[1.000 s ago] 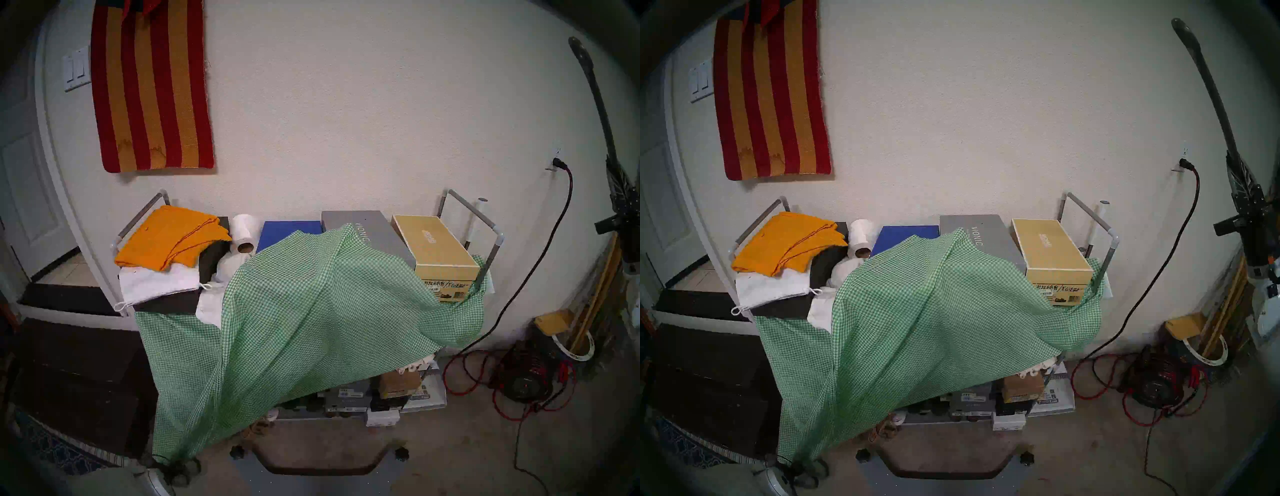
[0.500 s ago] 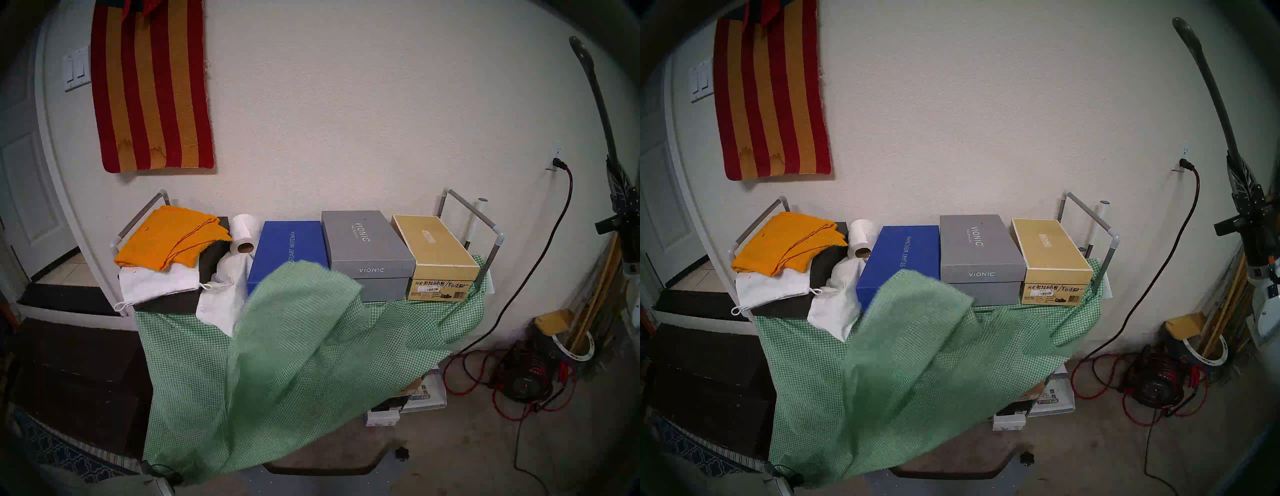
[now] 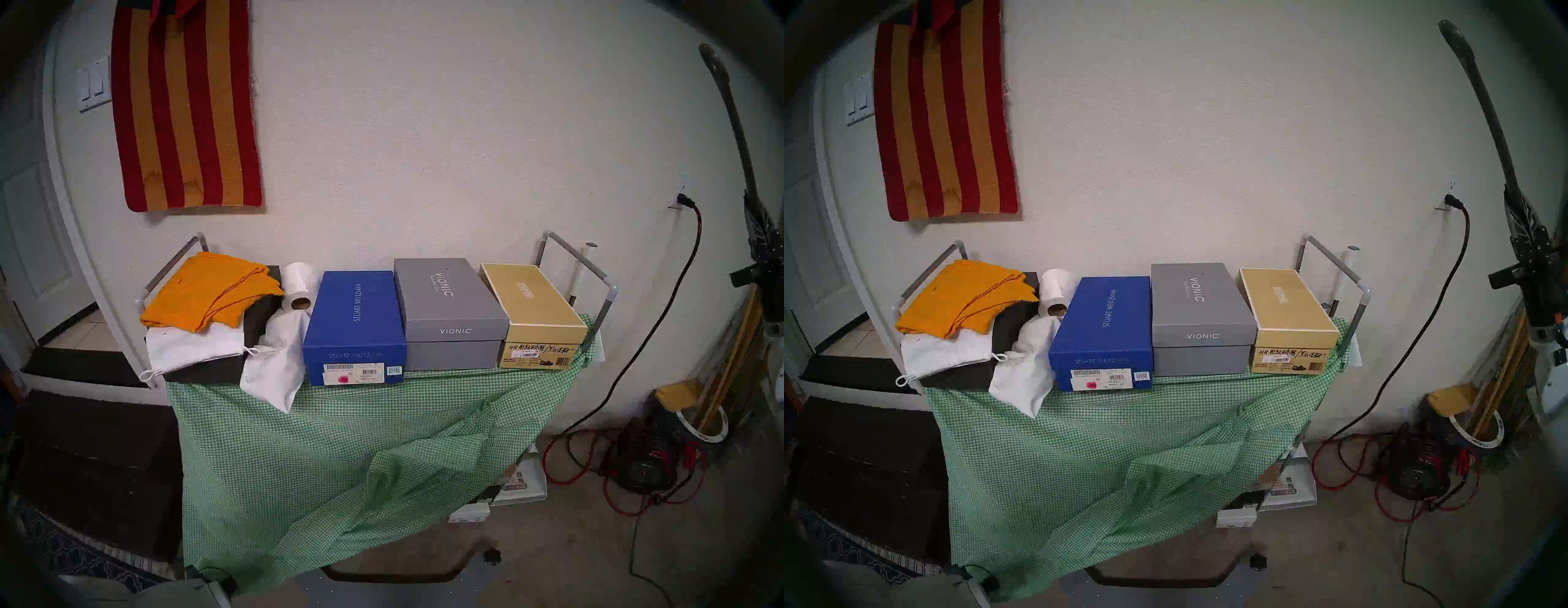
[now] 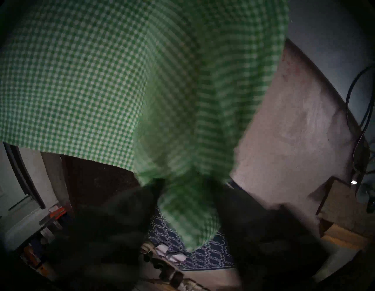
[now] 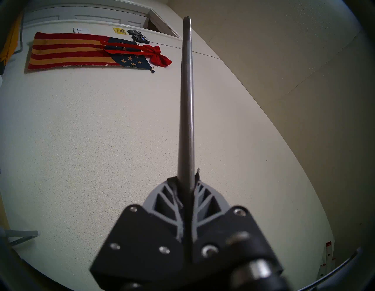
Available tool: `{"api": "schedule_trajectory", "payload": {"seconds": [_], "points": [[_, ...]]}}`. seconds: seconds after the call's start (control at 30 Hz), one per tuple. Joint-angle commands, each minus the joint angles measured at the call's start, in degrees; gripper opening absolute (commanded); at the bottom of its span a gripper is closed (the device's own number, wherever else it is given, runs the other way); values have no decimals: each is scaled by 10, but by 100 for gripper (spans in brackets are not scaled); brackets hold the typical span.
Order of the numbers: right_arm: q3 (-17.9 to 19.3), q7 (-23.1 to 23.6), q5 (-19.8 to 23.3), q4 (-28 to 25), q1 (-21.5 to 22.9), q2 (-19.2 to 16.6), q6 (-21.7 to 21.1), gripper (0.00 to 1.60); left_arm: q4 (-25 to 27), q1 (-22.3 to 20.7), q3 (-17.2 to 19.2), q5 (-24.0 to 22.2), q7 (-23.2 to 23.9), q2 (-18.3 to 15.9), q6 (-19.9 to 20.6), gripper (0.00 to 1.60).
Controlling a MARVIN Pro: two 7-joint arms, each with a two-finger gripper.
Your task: Lift the object off the cloth, cover the shoe rack with the cloth, put the object back
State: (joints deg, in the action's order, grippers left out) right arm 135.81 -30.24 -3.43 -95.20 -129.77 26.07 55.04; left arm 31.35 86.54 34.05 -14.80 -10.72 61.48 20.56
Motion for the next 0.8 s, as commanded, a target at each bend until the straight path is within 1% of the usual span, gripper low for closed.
{"api": "schedule_trajectory", "payload": {"seconds": [0.0, 0.03, 0.07, 0.1, 0.2, 0.23, 0.27, 0.3, 0.33, 0.37, 0.4, 0.43, 0.47, 0.5, 0.53, 0.57, 0.6, 0.63, 0.67, 0.77], "points": [[5, 1, 9, 1, -3, 1, 0, 0, 0, -48, 55, -52, 42, 9, -62, 160], [5, 1, 9, 1, -3, 1, 0, 0, 0, -48, 55, -52, 42, 9, -62, 160], [5, 2, 11, 1, -4, 1, 0, 0, 3, -51, 64, -60, 50, 4, -74, 160], [6, 3, 13, 1, -5, 1, 0, 0, 21, -54, 83, -77, 69, -13, -89, 160], [7, 5, 15, 0, -6, 1, 0, 0, 46, -54, 110, -99, 82, -40, -130, 160], [7, 5, 15, 0, -6, 1, 0, 0, 46, -54, 110, -99, 82, -40, -130, 160], [7, 6, 16, 0, -6, 1, 0, 0, 66, -51, 125, -109, 84, -56, -149, 160], [7, 6, 17, 0, -6, 1, 0, 0, 73, -50, 134, -113, 84, -60, -149, 160], [7, 6, 17, 0, -6, 1, 0, 0, 73, -50, 134, -113, 84, -60, -149, 160], [8, 7, 17, 0, -7, 1, 0, 0, 92, -44, 151, -127, 85, -75, -177, 160], [8, 7, 17, 0, -7, 1, 0, 0, 92, -44, 151, -127, 85, -75, -177, 160], [8, 8, 18, 0, -7, 1, 0, 0, 96, -46, 162, -133, 84, -77, -180, 160], [8, 8, 18, -1, -7, 1, 0, 0, 109, -46, 177, -145, 84, -93, -199, 160], [8, 9, 18, -1, -7, 1, 0, 0, 115, -47, 191, -156, 83, -102, -209, 160], [8, 9, 18, -1, -7, 1, 0, 0, 109, -53, 202, -157, 81, -100, -213, 160], [8, 10, 19, -1, -7, 1, 0, 0, 121, -48, 208, -165, 84, -118, -222, 160], [8, 10, 19, -2, -7, 1, 0, 0, 117, -50, 218, -167, 81, -116, -226, 160], [9, 10, 19, -2, -7, 1, 0, 0, 126, -46, 224, -174, 83, -130, -234, 160], [9, 11, 20, -2, -7, 1, 0, 0, 127, -43, 237, -179, 83, -130, -243, 160], [9, 12, 21, -2, -8, 1, 0, 0, 148, -30, 254, -193, 86, -150, -263, 160]]}}
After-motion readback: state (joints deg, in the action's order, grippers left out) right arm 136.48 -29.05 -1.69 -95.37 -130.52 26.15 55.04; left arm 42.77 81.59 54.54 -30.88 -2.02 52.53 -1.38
